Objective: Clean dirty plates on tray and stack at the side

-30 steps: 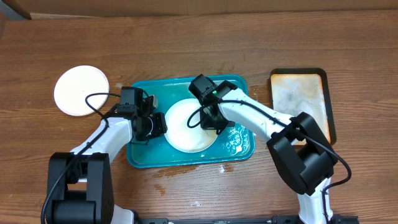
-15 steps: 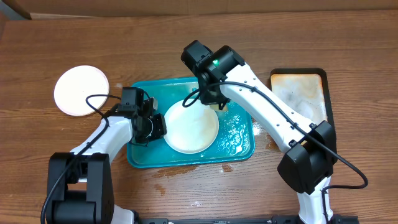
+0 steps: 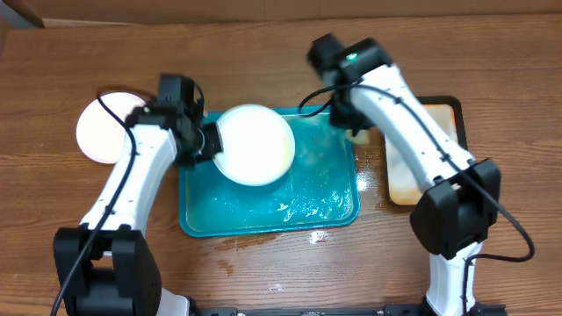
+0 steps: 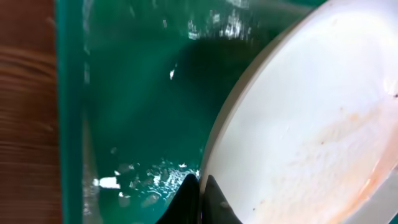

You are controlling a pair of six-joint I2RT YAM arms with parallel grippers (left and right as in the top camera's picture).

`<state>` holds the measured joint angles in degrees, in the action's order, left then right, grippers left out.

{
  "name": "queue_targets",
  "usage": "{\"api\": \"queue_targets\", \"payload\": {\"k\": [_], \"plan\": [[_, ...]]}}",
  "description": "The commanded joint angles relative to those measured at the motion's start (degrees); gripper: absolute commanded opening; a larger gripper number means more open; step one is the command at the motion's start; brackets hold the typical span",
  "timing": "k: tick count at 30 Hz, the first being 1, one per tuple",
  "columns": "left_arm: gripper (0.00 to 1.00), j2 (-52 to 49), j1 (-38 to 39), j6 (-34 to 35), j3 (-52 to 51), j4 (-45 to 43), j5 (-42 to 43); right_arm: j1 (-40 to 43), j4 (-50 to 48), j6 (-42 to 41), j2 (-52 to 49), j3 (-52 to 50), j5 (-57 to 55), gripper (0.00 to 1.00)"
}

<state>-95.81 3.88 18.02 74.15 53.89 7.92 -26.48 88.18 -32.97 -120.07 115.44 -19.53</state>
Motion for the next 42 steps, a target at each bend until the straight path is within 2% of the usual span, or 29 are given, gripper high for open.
{"api": "queue_targets", "payload": {"k": [1,7,14,19,26,42], "plan": [[0.04,0.3,2.8,0.4,8.4,5.1,-9.9,3.8,0.0,0.6,1.1,-0.4,1.9,0.04],[0.04,0.3,10.7,3.2,17.6,16.5,-30.1,8.9,-0.6,2.4,1.1,-3.2,2.8,0.04],[0.04,0.3,21.4,9.2,21.7,25.1,-46.4,14.0,-3.5,3.0,1.1,-10.6,3.3,0.04],[0.04,0.2,25.5,13.5,21.8,30.2,-56.0,17.2,-7.0,4.5,1.1,-17.4,4.9,0.04],[0.04,0.2,26.3,15.3,21.8,33.3,-62.6,20.2,-9.9,4.8,1.1,-23.5,5.7,0.04],[0.04,0.2,32.3,14.1,21.8,33.4,-71.4,20.5,-12.1,4.9,1.1,-24.4,5.7,0.04]]}}
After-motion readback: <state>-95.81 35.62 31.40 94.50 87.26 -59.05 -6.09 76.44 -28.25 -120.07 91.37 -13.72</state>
